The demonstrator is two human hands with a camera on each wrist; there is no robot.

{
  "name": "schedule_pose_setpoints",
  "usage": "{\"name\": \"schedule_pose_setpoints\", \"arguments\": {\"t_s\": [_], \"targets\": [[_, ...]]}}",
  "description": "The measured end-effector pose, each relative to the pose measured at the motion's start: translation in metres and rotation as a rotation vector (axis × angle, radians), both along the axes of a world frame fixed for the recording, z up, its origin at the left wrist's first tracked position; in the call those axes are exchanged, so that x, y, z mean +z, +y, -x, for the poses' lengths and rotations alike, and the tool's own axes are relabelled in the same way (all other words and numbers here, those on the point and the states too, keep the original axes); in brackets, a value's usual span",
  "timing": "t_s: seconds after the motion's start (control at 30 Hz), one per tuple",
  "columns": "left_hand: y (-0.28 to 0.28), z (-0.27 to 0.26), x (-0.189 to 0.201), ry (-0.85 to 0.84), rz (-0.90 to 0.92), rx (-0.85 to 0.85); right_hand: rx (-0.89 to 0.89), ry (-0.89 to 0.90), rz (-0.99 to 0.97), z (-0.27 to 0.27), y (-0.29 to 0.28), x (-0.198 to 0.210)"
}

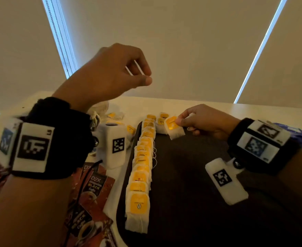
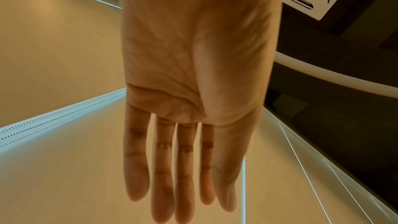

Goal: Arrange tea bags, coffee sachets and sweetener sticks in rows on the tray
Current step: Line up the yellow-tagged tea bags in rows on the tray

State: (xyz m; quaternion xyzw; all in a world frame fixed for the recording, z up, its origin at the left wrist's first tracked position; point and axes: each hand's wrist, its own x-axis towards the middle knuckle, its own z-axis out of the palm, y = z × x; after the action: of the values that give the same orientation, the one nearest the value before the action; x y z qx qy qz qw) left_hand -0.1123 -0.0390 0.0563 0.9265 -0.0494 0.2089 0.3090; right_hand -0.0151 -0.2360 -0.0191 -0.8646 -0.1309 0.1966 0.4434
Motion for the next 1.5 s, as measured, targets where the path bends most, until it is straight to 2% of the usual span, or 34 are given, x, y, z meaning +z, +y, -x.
{"name": "schedule_pose_setpoints", "arguments": {"t_s": [0.13,0.27,0.37,0.63,0.83,0.93,1.0,1.07,1.13,1.2,1.33,1.5], "targets": [[0.003,0.000,0.002,0.011,0.012,0.015,-0.016,0.034,0.099,-0.005,0.018,-0.006],[0.007,-0.001,0.004,-0.003,0.034,0.008,-0.010,0.225,0.132,-0.008,0.031,-0.011],[0.008,-0.003,0.002,0.000,0.016,-0.003,-0.025,0.296,0.147,-0.014,0.034,-0.015],[0.009,-0.006,0.000,0.018,-0.003,-0.003,-0.123,0.145,0.232,-0.022,0.036,-0.027],[0.006,-0.008,-0.002,0.037,-0.019,-0.016,-0.115,0.086,0.232,-0.027,0.039,-0.030],[0.004,-0.009,-0.002,0.050,-0.038,-0.023,-0.087,0.110,0.242,-0.028,0.038,-0.026],[0.005,-0.010,-0.002,0.056,-0.034,-0.028,-0.081,0.161,0.151,-0.027,0.034,-0.018],[0.005,-0.012,-0.004,0.066,-0.030,-0.031,-0.087,0.262,-0.096,-0.024,0.027,-0.005],[0.005,-0.015,-0.006,0.086,-0.037,-0.036,-0.011,0.393,-0.350,-0.015,0.017,0.009],[0.002,-0.017,-0.010,0.122,-0.057,-0.058,0.113,0.476,-0.487,-0.004,0.007,0.021],[-0.012,-0.018,-0.014,0.207,-0.090,-0.181,0.318,0.542,-0.576,0.014,-0.006,0.028],[-0.034,-0.019,-0.020,0.324,-0.168,-0.343,0.375,0.590,-0.630,0.025,-0.006,0.020]]}}
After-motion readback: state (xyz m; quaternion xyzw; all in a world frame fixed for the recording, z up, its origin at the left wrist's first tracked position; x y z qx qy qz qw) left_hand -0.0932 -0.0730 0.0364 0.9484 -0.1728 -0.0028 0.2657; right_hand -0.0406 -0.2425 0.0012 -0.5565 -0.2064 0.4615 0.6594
